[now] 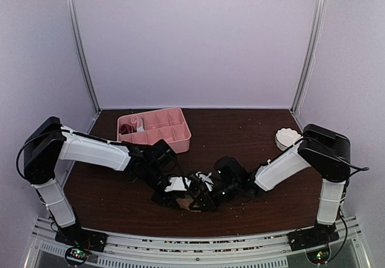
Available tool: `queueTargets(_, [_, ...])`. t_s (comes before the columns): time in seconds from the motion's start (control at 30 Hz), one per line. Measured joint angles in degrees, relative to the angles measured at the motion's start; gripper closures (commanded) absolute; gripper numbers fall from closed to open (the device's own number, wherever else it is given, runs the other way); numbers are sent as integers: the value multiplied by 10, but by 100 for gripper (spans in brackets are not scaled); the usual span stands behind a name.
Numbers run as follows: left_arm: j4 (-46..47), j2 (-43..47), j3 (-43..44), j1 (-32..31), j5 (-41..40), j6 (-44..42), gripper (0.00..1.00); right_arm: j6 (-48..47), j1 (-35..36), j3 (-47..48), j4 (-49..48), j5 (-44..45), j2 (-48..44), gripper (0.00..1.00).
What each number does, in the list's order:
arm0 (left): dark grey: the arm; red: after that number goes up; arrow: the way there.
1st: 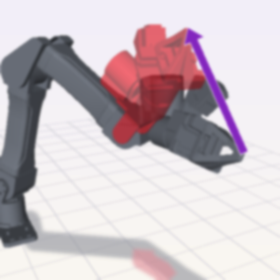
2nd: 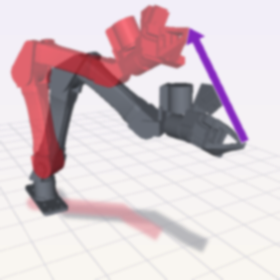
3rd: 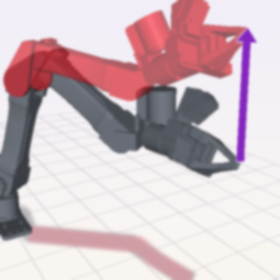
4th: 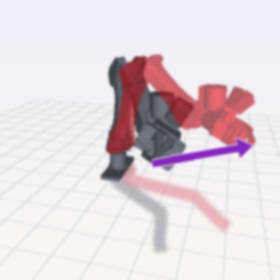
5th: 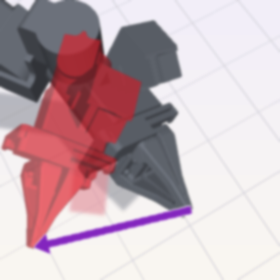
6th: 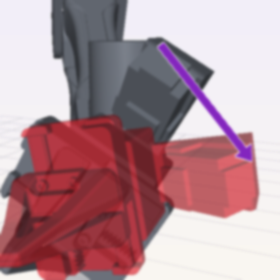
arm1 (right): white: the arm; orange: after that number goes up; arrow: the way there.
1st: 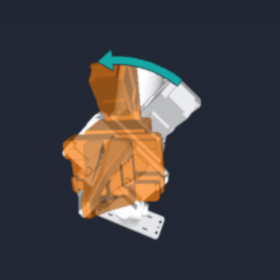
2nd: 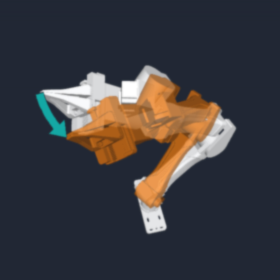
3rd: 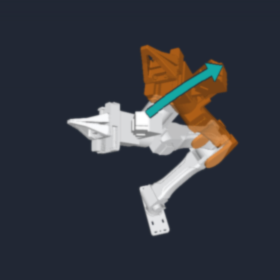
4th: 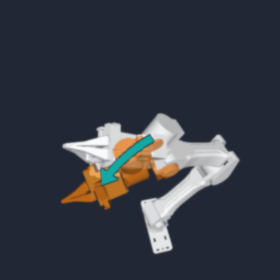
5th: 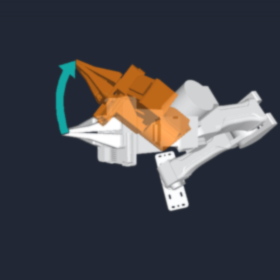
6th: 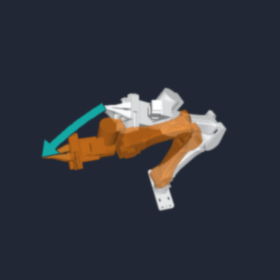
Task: Roll the socks
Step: Roll the sock at the center of the board.
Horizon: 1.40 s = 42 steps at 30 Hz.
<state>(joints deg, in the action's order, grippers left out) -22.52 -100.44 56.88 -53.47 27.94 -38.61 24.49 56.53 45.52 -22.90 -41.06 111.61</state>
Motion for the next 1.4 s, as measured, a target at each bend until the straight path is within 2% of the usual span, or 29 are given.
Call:
queueTargets(0.23, [35,-19,0,0,-54,18,67,40,-8,0,-16,-21,6,100])
queueTargets(0.37, [31,-30,6,0,-56,28,86,59,-10,0,-20,-25,5,97])
queueTargets(0.47, [17,-42,20,0,-51,34,99,73,-10,-2,-23,-23,3,84])
queueTargets(0.63, [-7,-64,50,6,-38,39,100,101,-7,-23,-44,-4,-12,76])
queueTargets(0.83, [-35,-91,79,26,4,53,100,134,-3,-88,-102,62,-55,66])
queueTargets(0.97, [-71,-122,115,43,37,62,100,143,3,-130,-131,103,-85,63])
queueTargets(1.1, [-106,-149,151,56,62,71,100,134,12,-156,-123,155,-118,61])
queueTargets(1.23, [-145,-170,184,59,68,76,100,116,19,-179,-98,209,-157,56])
queueTargets(1.27, [-157,-176,195,59,68,77,100,112,20,-186,-92,223,-169,49])
queueTargets(1.3, [-168,-182,205,59,69,78,100,105,24,-197,-81,247,-186,30])
queueTargets(1.33, [-179,-188,214,59,69,79,100,99,29,-207,-68,270,-205,4])
queueTargets(1.4, [-200,-198,232,59,69,81,100,83,45,-219,-28,336,-248,0])
